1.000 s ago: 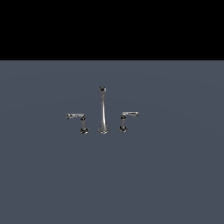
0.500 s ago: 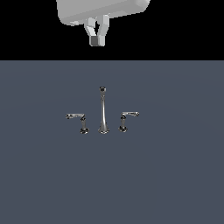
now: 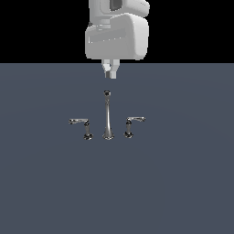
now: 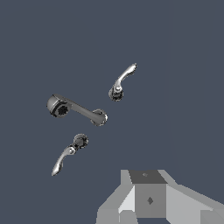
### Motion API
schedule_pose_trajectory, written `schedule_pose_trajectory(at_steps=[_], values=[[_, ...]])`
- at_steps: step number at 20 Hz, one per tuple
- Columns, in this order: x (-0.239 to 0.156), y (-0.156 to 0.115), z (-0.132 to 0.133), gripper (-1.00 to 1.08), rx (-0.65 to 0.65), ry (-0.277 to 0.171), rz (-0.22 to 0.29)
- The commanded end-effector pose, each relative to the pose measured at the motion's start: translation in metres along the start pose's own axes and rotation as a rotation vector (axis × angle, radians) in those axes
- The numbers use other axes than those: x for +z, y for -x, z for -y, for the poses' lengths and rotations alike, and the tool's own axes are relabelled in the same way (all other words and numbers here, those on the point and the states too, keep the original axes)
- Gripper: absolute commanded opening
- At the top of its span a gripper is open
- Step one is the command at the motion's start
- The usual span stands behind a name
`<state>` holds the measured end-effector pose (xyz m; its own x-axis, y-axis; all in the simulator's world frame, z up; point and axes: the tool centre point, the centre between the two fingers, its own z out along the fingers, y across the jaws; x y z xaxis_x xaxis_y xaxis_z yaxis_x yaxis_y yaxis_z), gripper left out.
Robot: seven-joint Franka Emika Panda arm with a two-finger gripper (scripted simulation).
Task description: Turn on the faucet by rotating a designated handle.
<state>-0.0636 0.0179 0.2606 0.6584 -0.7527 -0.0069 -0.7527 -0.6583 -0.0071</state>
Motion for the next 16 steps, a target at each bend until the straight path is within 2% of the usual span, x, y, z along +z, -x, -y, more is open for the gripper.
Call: schedule_pose_trajectory(at_steps=[1,16], values=[[0.017,-0.013,0.006,-1.00,0.061,0.000,-0.001],[0.119,-0.104,0.025,-1.00,0.435,0.005,-0.008]])
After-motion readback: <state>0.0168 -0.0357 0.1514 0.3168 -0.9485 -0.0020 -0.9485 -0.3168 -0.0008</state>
